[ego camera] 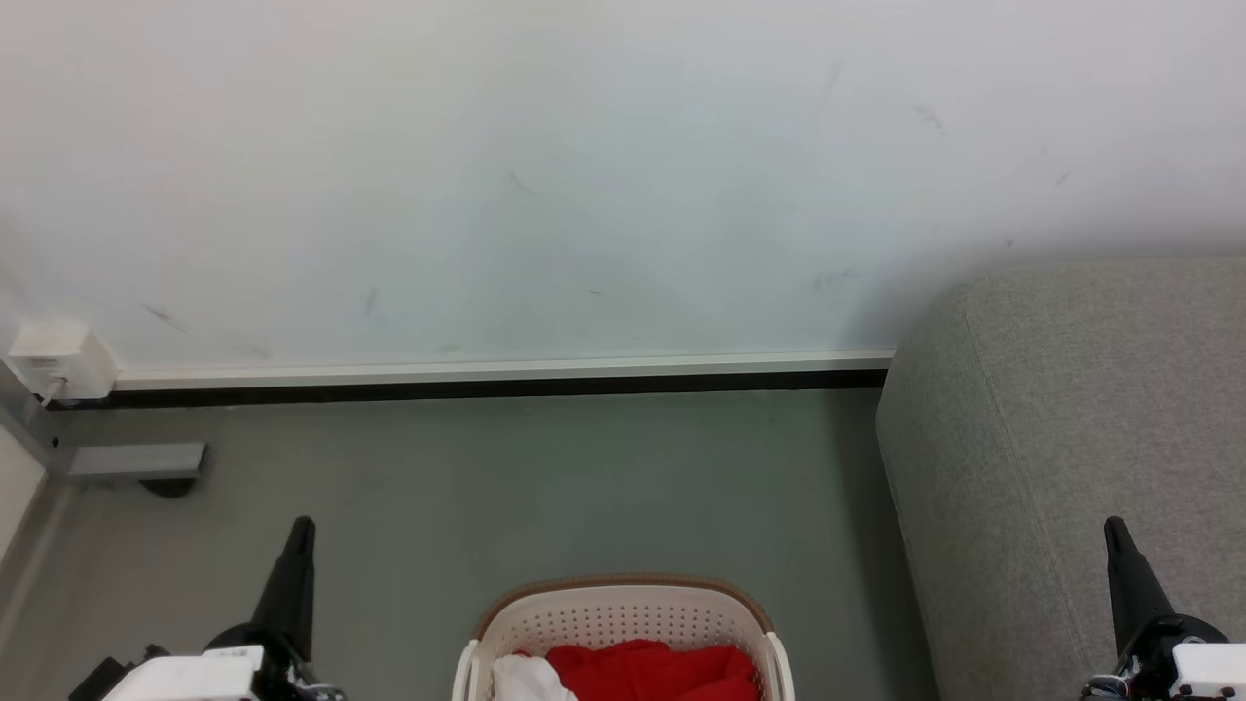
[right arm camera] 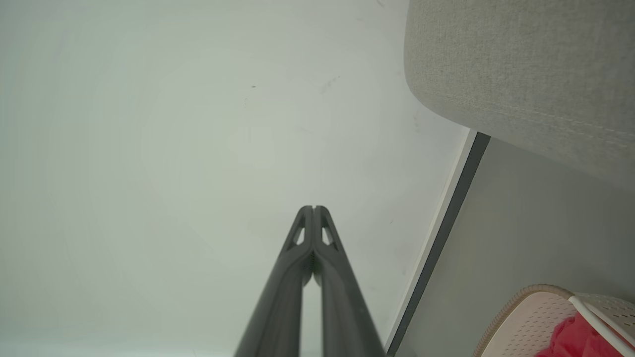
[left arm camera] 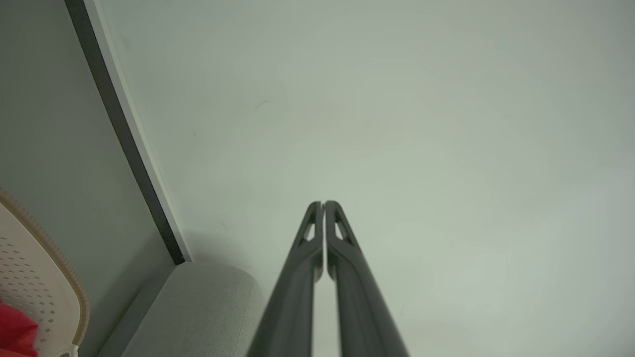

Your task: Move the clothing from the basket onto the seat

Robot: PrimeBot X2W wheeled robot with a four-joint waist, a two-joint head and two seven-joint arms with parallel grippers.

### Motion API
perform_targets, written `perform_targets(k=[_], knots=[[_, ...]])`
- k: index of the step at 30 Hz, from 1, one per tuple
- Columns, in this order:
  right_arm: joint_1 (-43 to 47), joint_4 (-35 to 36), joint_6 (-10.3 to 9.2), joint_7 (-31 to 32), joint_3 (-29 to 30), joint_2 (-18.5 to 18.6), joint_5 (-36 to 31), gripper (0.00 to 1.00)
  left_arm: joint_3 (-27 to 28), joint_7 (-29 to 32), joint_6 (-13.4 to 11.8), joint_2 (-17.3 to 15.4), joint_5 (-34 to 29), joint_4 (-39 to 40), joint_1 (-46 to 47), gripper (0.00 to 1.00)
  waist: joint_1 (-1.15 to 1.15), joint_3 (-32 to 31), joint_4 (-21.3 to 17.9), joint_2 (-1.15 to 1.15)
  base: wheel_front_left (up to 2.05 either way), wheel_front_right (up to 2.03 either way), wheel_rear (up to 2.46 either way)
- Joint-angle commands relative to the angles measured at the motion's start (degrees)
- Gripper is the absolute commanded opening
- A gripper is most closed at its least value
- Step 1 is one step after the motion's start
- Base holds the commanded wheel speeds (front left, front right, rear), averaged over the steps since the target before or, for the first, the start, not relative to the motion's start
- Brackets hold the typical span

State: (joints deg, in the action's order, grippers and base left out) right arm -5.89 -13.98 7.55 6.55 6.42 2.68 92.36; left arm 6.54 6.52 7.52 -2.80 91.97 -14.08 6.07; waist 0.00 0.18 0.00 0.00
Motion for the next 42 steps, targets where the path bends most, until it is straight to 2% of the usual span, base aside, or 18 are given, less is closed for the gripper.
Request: perform_targets(k=[1,42], knots=[[-0.8,-0.1,-0.13,0.1,0.2,0.4,0.1,0.00,0.1,0.2,0.1,-0.1,0.8,0.1,0.5,0.00,0.00,0.0,0.0,0.00,0.00,0.00,0.00],[-0.8,-0.1,-0.13,0.1,0.2,0.4,0.1,0.00,0.1,0.2,0.1,-0.1,0.8,0.1,0.5,0.00,0.00,0.0,0.0,0.00,0.00,0.00,0.00]])
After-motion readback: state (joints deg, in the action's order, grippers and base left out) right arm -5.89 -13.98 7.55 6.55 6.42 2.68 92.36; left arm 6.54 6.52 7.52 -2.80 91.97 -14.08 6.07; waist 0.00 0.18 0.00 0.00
